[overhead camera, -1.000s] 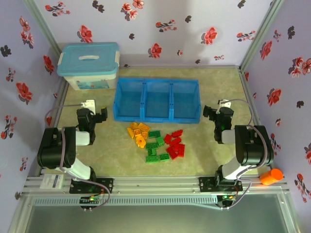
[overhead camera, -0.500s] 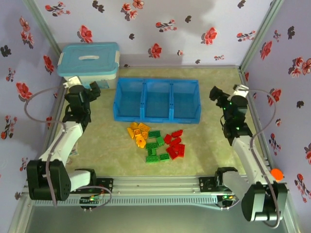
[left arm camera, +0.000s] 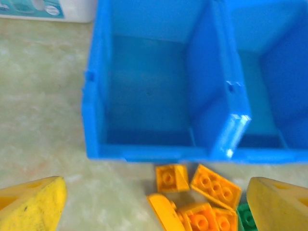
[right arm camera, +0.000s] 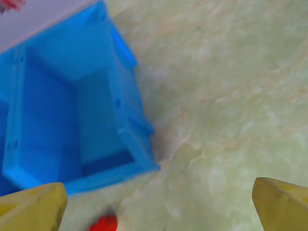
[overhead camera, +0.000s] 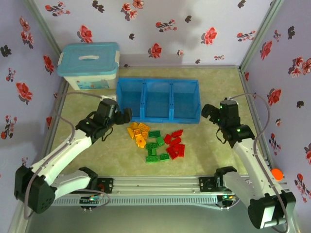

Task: Sort the legos into containers by color

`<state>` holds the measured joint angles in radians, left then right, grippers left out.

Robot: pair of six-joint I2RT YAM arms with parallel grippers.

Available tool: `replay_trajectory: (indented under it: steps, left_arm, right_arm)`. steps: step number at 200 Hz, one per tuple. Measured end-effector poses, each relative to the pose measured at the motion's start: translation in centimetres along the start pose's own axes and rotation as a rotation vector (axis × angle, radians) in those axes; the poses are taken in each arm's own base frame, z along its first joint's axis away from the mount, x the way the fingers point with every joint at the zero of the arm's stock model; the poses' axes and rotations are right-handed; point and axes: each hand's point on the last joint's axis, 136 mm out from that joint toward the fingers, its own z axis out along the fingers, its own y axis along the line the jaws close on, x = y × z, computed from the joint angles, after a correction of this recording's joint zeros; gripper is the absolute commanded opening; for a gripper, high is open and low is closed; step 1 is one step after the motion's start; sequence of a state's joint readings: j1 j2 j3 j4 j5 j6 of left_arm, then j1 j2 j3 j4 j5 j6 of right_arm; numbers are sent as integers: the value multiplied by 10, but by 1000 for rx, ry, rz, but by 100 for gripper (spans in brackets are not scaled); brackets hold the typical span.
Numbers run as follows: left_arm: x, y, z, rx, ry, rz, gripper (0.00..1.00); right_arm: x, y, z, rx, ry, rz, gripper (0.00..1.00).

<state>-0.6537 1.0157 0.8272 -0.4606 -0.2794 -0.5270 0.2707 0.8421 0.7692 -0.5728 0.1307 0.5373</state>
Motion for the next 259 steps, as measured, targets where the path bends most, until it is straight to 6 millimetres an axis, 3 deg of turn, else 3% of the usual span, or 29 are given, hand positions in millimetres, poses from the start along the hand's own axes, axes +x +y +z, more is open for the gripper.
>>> replay_trajectory:
  steps: [32,73,166,216,259]
  left_arm:
    - [34,5,-13,13,40,-17,92]
    - [74,12,-15,12,106,-44,92]
    - [94,1,-4,10,170,-33,87]
    - [127,-10,14,16,240,-4,87]
    - [129,-22,21,36,238,-28,82]
  right_arm:
    - [21,13,-16,-52,46,-42,99]
    - [42,18,-18,-40,129,-82,95]
    - [61,30,-19,-42,198,-122,89]
    - [89,27,-12,-34,256,-141,86]
    - [98,27,-9,-33,268,-141,83]
